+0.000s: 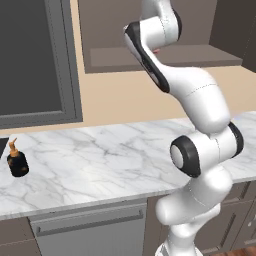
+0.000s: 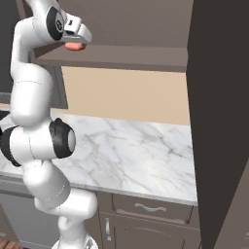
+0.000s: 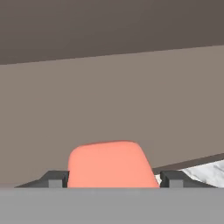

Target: Locate and retrieve the bar soap and soap dispenser from the cabinet. Place them next to the sink.

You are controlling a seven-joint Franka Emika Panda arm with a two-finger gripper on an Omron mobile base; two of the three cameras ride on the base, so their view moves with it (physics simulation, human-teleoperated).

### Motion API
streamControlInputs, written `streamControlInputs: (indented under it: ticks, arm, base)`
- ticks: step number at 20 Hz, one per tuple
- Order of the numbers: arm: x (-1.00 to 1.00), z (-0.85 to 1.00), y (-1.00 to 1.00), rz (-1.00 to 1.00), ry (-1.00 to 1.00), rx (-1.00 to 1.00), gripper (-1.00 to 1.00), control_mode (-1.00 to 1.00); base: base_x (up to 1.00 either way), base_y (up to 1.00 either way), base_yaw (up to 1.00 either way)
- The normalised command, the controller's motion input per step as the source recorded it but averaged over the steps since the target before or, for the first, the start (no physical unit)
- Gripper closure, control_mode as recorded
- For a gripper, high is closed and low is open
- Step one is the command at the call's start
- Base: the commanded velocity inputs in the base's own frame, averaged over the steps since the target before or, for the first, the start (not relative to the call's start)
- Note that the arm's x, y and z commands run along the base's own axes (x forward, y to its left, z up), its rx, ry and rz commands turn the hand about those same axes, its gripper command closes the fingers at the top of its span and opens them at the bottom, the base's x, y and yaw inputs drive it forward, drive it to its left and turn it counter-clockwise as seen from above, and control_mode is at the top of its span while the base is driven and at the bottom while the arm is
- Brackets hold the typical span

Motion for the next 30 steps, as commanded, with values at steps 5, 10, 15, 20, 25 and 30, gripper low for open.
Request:
streamControlInputs:
  ticks: [5, 10, 15, 20, 25, 30]
  arm:
    - [-1.00, 0.05, 0.14, -0.09, 0.00, 0.05, 1.00, -1.00]
    - [-0.99, 0.02, 0.12, -0.09, 0.00, 0.13, 1.00, -1.00]
    - [-1.00, -0.14, 0.32, 0.00, 0.01, 0.17, 1.00, -1.00]
    - [-1.00, -0.26, 0.45, 0.08, 0.03, 0.12, 1.00, -1.00]
    - [-0.75, -0.34, 0.57, 0.14, 0.08, 0.12, 1.00, -1.00]
    - [-0.05, -0.46, 0.74, 0.16, 0.13, 0.07, 1.00, -1.00]
  base:
    - [0.00, 0.00, 0.00]
    - [0.00, 0.00, 0.00]
    - [0.00, 0.00, 0.00]
    - [0.00, 0.00, 0.00]
    - [0.00, 0.00, 0.00]
    - [0.00, 0.00, 0.00]
